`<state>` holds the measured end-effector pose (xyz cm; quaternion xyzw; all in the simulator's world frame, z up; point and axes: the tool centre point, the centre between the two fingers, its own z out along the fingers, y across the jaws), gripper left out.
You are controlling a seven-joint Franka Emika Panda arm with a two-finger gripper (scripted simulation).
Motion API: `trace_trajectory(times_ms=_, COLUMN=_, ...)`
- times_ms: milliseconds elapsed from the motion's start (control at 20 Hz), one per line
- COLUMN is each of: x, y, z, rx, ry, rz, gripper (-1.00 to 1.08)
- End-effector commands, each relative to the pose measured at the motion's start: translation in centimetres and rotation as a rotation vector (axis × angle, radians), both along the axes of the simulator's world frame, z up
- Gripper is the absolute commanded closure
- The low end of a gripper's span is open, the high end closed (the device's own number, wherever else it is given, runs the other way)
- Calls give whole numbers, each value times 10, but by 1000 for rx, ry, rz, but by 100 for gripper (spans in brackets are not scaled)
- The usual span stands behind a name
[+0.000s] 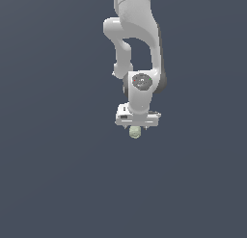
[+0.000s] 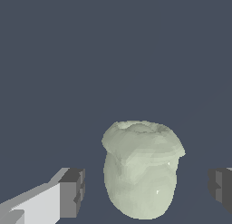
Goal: Pick up the object and move it to a goal position.
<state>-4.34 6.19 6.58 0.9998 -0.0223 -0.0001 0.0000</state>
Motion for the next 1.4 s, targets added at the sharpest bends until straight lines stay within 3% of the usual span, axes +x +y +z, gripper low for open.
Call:
trace_trajectory(times_ms=0, x=-1, y=0, z=-13, rx=0, ry=0, rz=0, gripper=-92)
trace_trajectory(times_ms=350, x=0, y=0, z=-27, rx=0, ry=0, rz=-1, gripper=-92)
trace_trajectory(times_ms=400, x=0, y=0, z=-27, rx=0, ry=0, rz=-1, gripper=108)
trace_trajectory(times_ms=1350, x=7, y=15, z=-5, rx=0, ry=-1, rz=-1, gripper=108)
